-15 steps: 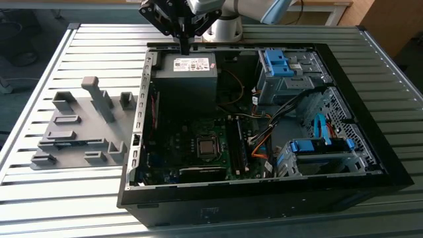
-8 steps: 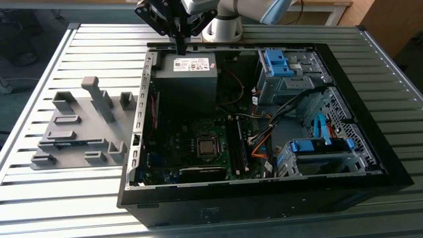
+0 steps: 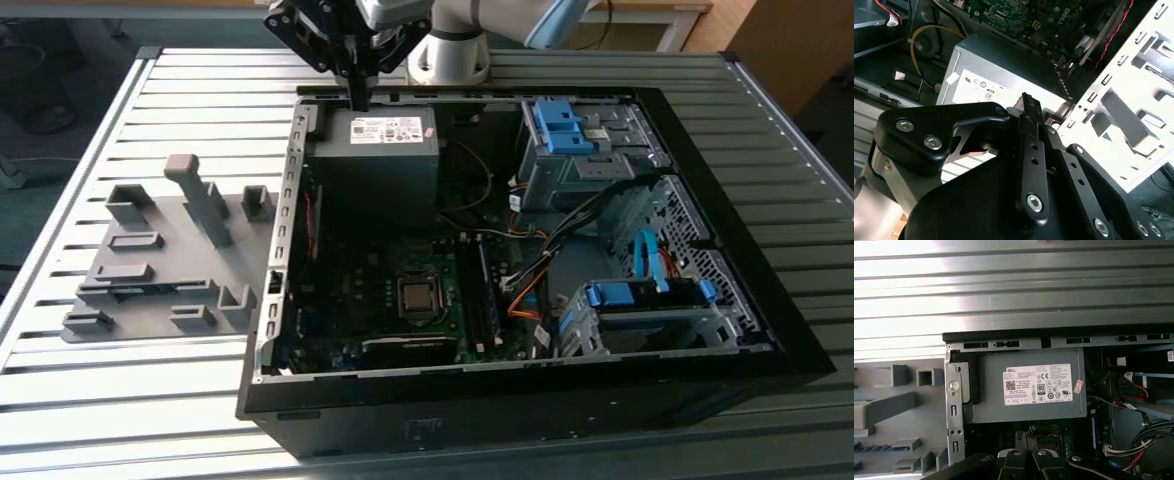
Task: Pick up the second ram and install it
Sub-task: 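Reach for the second ram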
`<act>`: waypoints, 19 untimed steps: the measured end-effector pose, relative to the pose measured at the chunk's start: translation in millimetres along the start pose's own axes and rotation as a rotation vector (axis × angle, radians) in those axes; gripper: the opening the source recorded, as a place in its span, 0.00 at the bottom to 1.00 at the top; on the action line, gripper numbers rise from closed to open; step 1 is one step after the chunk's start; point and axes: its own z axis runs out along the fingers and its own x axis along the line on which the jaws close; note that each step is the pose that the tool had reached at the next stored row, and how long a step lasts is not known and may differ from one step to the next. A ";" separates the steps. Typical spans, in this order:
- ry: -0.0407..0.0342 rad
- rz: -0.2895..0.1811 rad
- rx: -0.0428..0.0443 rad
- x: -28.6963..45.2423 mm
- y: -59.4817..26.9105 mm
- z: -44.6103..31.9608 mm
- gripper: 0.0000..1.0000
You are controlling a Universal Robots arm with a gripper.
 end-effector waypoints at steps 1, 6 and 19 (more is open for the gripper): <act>-0.0001 0.000 0.0000 0.7 -0.1 0.0 0.11; 0.0001 0.000 0.0001 3.9 -0.3 0.0 0.11; 0.0000 0.000 0.0000 11.4 -0.9 0.1 0.11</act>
